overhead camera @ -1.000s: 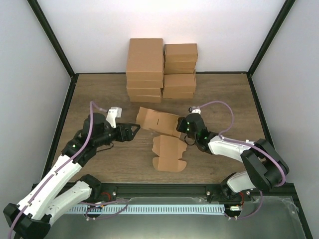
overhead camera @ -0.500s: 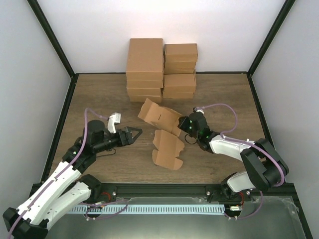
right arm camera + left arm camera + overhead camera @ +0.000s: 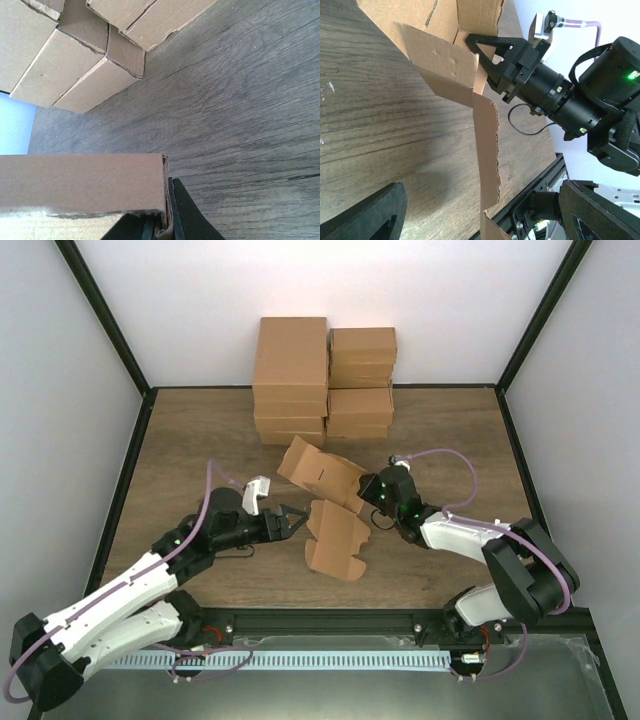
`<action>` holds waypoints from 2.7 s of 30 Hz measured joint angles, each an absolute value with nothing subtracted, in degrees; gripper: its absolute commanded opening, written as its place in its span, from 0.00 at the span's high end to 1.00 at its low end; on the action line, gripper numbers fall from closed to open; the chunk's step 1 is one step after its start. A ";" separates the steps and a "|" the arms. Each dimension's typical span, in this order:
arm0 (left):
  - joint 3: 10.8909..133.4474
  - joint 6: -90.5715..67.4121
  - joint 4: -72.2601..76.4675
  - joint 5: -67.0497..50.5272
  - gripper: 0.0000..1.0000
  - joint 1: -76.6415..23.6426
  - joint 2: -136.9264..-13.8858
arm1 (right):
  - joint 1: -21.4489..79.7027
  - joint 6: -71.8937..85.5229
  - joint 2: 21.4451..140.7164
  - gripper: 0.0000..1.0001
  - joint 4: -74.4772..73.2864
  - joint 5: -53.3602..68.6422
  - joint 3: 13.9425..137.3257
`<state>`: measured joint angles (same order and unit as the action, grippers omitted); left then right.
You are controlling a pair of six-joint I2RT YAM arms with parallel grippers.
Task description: Fold the paper box
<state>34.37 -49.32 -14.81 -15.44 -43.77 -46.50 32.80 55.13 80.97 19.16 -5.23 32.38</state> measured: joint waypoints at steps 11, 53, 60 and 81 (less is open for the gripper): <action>36.58 -49.19 -11.00 -11.90 0.32 -48.77 -58.02 | 32.82 54.94 80.71 0.99 19.38 -6.63 31.64; 65.58 -27.11 -53.69 3.57 0.96 -51.37 -73.06 | 35.77 46.26 69.82 0.00 23.03 21.61 17.45; 68.69 -25.08 -58.48 6.37 0.96 -51.35 -74.00 | 35.42 44.23 66.17 0.00 18.87 24.97 16.62; 68.40 -21.21 -60.69 6.59 0.96 -51.37 -75.24 | 21.91 39.94 58.92 0.17 9.34 36.03 20.32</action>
<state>68.40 -21.21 -60.69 6.59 -51.37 -75.24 21.91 39.94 58.92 9.34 36.03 20.32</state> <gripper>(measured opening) 0.039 0.846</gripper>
